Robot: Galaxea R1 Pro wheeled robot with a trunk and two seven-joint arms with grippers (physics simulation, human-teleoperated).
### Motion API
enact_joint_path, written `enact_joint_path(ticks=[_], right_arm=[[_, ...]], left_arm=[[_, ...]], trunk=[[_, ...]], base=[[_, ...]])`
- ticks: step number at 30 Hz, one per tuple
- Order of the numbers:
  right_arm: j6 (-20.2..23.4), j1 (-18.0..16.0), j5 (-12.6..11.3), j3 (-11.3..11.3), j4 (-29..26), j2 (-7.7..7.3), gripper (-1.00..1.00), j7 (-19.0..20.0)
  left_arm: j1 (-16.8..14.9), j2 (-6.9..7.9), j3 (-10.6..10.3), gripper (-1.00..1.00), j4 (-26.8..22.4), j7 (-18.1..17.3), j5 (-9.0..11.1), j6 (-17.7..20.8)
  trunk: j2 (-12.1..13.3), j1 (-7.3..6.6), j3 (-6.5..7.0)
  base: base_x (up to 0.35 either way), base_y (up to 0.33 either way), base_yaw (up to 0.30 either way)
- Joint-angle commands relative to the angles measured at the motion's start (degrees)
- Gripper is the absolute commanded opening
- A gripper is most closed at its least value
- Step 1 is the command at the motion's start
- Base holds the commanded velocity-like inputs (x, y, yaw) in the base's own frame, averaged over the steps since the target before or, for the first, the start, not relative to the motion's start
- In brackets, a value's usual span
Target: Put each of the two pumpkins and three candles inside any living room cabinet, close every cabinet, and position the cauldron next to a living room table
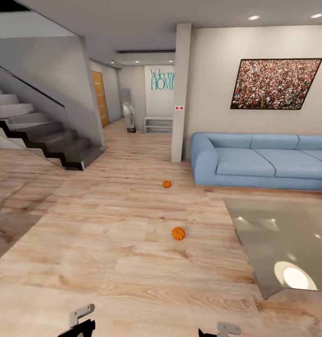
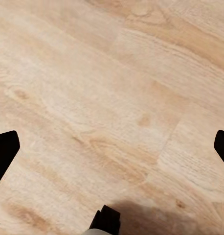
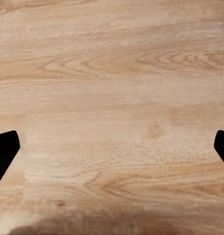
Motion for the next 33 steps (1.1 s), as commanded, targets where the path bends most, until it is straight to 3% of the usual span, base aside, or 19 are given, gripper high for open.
enact_joint_path(ticks=[1,22,33], right_arm=[[-0.25,-0.04,-0.6,0.47,0.0,-0.06,1.0,-0.02],[-0.33,-0.04,-0.6,0.47,0.0,-0.05,1.0,0.02],[-0.34,-0.04,-0.6,0.47,0.0,-0.1,1.0,0.08]], left_arm=[[-0.02,0.05,-0.48,1.0,-0.14,0.36,0.45,0.05],[-0.02,0.05,-0.56,1.0,-0.14,0.36,-0.24,0.05],[-0.02,0.05,-0.6,1.0,-0.14,0.36,-0.26,0.05]], trunk=[[-0.04,0.02,-0.06],[-0.04,0.02,-0.06],[-0.04,0.02,-0.06]], base=[[0.204,0.231,-0.001],[0.223,0.197,-0.001],[0.282,0.166,-0.203]])
